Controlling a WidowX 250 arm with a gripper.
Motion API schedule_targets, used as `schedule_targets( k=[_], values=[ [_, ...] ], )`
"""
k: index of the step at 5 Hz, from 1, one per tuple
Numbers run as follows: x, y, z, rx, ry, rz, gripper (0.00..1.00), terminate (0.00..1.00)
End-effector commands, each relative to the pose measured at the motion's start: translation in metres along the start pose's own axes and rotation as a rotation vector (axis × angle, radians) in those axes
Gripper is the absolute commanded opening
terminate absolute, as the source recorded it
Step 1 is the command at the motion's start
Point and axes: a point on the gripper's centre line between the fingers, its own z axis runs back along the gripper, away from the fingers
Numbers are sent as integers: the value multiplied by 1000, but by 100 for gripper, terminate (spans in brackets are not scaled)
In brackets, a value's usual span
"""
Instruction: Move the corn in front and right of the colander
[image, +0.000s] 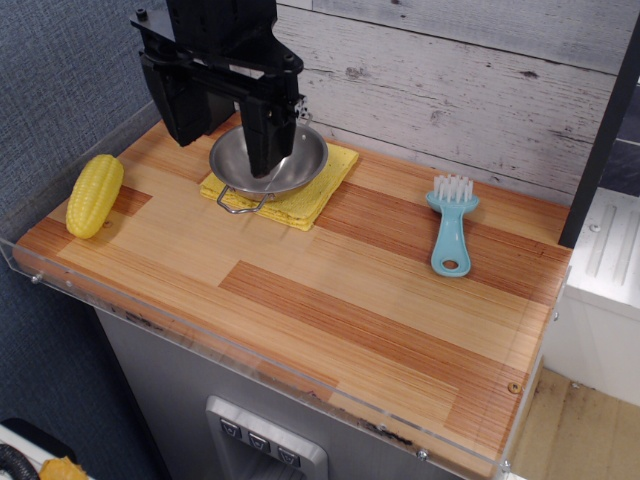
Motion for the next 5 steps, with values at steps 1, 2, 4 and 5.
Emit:
schedule_targets(
  k=[1, 2, 4, 5],
  values=[
    [0, 0, 0, 0, 0, 0, 100, 0],
    [3, 33, -10, -51, 33, 92, 100, 0],
    [9, 119, -46, -129, 82, 233, 100, 0],
    [19, 158, -64, -81, 5, 220, 100, 0]
  ],
)
